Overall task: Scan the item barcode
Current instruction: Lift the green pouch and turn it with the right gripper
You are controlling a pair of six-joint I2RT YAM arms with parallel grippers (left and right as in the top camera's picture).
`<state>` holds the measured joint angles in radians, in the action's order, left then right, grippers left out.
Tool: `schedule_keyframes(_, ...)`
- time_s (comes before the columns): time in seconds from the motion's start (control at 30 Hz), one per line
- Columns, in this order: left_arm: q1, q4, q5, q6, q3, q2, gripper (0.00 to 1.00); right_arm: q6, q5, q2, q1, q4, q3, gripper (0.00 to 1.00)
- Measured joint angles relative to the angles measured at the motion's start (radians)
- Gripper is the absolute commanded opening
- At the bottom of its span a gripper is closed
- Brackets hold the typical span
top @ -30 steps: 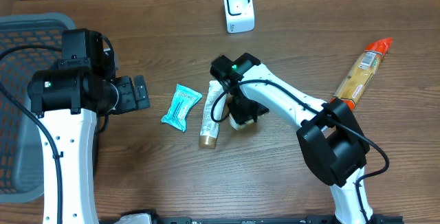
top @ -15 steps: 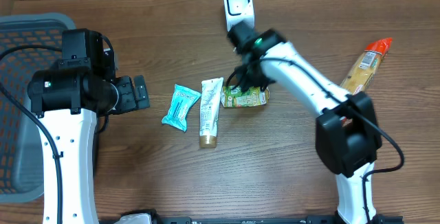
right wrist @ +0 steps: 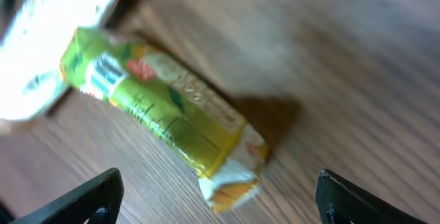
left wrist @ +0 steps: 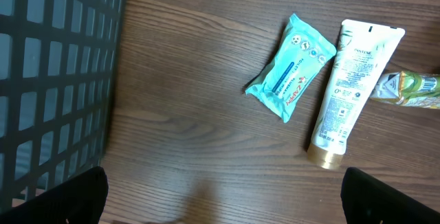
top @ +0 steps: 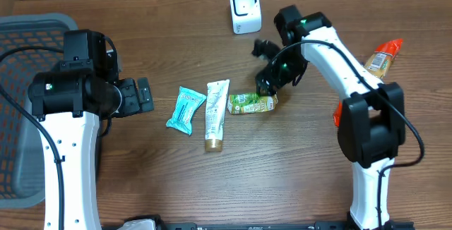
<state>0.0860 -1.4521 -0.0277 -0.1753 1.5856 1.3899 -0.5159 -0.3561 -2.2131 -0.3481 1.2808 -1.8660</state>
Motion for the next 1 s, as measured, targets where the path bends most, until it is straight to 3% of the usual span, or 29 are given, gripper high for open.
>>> schedule_keyframes(0.23, 0.0, 0.0, 0.0, 0.0, 0.0, 0.0, 0.99, -0.106, -0.031, -0.027, -0.015, -0.041, 0.077, 0.64)
schedule_keyframes(0.43, 0.0, 0.0, 0.0, 0.0, 0.0, 0.0, 1.0, -0.071, -0.032, -0.027, -0.014, -0.043, 0.092, 0.24)
schedule_keyframes(0.57, 0.0, 0.0, 0.0, 0.0, 0.0, 0.0, 1.0, 0.018, -0.029, -0.027, -0.014, -0.04, 0.093, 0.05)
schedule_keyframes(0.83, 0.0, 0.0, 0.0, 0.0, 0.0, 0.0, 1.0, 0.278, -0.006, -0.014, -0.015, -0.05, 0.093, 0.04)
schedule_keyframes(1.0, 0.0, 0.0, 0.0, 0.0, 0.0, 0.0, 0.99, 0.502, 0.163, 0.066, -0.018, -0.077, 0.093, 0.04)
